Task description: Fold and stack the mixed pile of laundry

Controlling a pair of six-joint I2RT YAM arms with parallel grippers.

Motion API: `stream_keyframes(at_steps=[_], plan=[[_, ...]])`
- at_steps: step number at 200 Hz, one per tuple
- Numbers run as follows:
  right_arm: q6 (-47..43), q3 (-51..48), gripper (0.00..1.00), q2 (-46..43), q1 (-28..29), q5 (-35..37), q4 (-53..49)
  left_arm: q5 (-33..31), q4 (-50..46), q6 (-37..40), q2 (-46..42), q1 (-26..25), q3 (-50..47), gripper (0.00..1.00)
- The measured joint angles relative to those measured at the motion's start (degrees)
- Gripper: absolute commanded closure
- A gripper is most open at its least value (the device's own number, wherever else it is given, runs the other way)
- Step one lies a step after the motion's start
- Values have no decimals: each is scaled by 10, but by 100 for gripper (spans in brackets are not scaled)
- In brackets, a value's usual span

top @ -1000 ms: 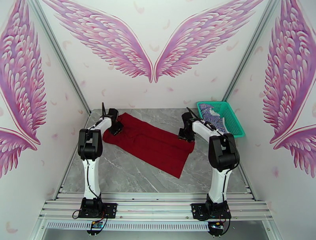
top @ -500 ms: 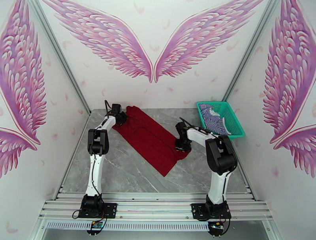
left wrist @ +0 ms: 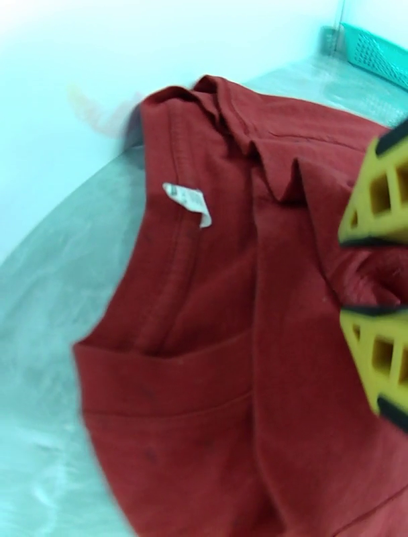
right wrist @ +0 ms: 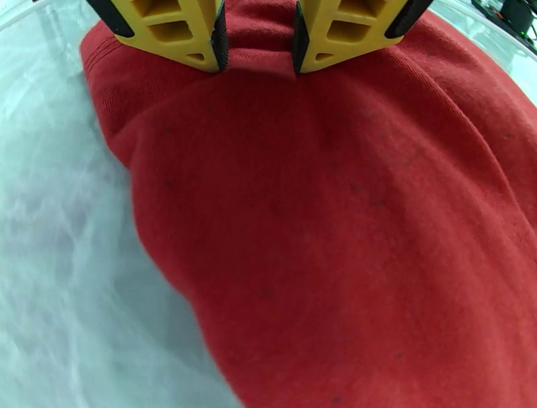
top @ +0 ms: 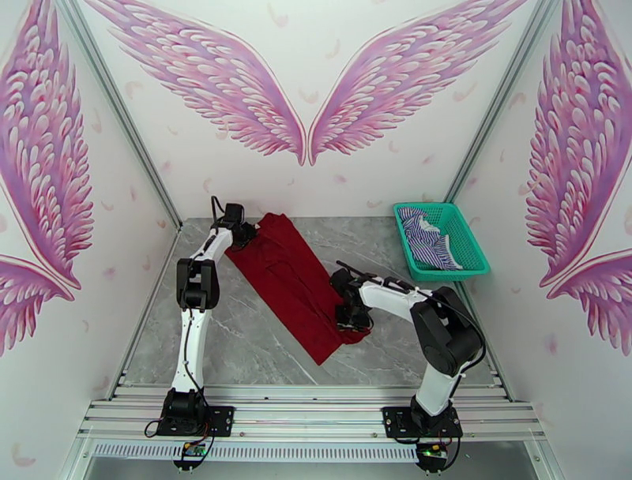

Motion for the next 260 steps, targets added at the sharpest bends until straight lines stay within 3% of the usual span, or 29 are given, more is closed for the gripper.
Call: stream_keyframes(at_steps=[24, 51, 81, 114, 144, 209, 260], plan=[[-26, 41, 60, 0, 0, 10, -50, -9, -50, 38, -23, -2, -10, 58], [-75, 104, 75, -1, 0, 13, -63, -26, -69, 66, -127, -3, -124, 59], [-119, 107, 89, -11, 8, -25, -39, -23, -53, 82, -275, 5, -284, 59], [-157, 78, 100, -11, 68, -53, 2, 1, -30, 105, -361, 46, -389, 59], [-165, 50, 100, 12, 131, -63, 39, 26, -22, 121, -378, 93, -457, 59], [-158, 58, 100, 56, 233, -47, 81, 61, -25, 153, -378, 134, -464, 59], [-136, 130, 100, 108, 353, -45, 73, 79, -22, 174, -342, 136, -386, 59]])
